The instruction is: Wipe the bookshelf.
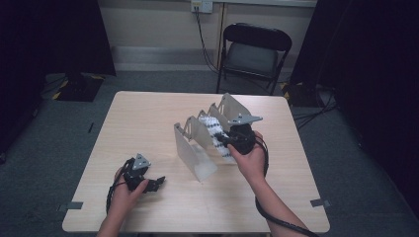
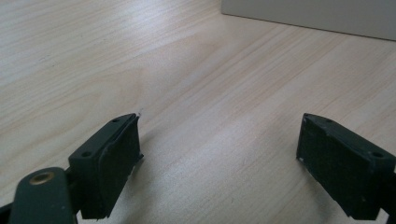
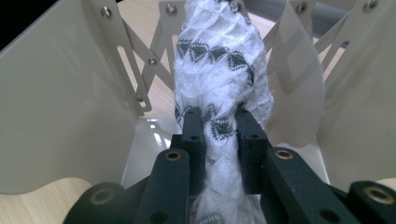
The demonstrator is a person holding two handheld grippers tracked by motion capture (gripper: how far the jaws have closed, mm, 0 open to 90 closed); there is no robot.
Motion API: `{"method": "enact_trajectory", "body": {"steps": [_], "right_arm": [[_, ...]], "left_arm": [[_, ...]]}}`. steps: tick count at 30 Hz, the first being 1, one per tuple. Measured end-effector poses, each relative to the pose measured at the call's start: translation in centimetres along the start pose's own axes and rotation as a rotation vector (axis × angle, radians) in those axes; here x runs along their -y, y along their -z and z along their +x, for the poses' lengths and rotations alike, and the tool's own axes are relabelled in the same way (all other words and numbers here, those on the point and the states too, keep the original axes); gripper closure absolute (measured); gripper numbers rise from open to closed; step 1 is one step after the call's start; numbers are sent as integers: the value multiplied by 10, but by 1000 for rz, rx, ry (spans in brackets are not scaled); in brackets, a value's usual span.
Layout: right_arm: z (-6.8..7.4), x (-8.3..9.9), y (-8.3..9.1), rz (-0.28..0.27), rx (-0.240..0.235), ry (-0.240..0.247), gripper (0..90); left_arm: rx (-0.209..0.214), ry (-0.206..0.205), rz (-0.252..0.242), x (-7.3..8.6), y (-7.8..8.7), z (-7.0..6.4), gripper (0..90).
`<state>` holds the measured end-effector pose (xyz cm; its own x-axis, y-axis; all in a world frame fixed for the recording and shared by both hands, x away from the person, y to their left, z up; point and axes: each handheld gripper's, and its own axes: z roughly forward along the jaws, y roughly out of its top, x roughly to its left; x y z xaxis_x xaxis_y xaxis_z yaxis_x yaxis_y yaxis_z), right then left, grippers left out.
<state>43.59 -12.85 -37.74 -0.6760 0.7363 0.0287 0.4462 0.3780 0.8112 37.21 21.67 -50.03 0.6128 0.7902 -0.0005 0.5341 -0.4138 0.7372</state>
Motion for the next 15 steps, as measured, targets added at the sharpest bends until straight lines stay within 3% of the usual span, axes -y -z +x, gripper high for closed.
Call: {"method": "enact_trajectory", "body": {"steps": [15], "right_arm": [[-4,34,-24,78,-47,12,773]], "left_arm": [[0,0,0,0,0,0,133]]}}
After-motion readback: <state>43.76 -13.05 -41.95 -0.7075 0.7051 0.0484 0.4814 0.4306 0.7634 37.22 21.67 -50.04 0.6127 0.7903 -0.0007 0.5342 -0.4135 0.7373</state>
